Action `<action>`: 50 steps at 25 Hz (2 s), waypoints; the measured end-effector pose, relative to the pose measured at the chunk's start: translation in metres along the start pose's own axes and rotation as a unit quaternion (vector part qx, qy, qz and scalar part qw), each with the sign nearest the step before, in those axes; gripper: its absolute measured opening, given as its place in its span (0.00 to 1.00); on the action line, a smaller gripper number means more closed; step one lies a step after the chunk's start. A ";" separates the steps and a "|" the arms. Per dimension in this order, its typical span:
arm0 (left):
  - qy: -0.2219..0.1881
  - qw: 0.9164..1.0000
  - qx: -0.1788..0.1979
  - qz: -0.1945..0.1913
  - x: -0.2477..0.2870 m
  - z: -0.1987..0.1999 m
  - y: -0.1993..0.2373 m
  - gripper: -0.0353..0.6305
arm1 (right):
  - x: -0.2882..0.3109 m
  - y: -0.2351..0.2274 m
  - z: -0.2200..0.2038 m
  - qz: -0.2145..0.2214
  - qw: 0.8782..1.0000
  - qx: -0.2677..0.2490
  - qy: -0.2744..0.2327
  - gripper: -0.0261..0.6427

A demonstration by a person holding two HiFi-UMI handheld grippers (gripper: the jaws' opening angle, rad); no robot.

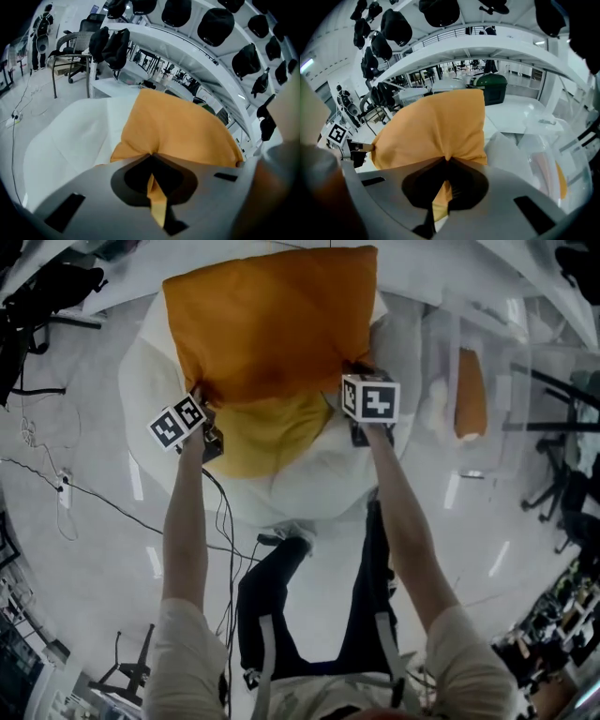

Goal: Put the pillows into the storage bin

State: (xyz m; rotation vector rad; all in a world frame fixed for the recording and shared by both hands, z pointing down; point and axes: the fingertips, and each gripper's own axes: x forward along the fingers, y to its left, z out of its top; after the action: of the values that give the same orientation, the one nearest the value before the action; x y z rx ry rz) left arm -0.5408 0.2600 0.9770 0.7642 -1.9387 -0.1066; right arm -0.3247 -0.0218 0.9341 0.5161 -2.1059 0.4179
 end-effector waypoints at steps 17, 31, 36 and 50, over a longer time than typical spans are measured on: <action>-0.101 0.995 -0.011 -0.013 -0.378 0.024 -0.221 0.07 | -0.364 -0.053 0.036 0.061 0.997 0.049 -0.025 0.06; -0.167 0.985 -0.008 -0.048 -0.390 0.016 -0.340 0.07 | -0.444 -0.148 0.076 0.055 0.989 0.026 -0.137 0.06; -0.156 0.986 0.014 -0.060 -0.373 0.030 -0.376 0.07 | -0.453 -0.185 0.079 0.029 0.989 0.047 -0.139 0.06; -0.056 0.914 0.353 -0.193 -0.206 0.056 -0.699 0.07 | -0.515 -0.366 -0.042 -0.102 0.937 0.281 -0.182 0.06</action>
State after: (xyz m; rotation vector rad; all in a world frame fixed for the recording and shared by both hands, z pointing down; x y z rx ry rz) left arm -0.2029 -0.1956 0.5167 1.6488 -1.9056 0.3401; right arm 0.1523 -0.2104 0.5624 1.2118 -2.2364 0.8654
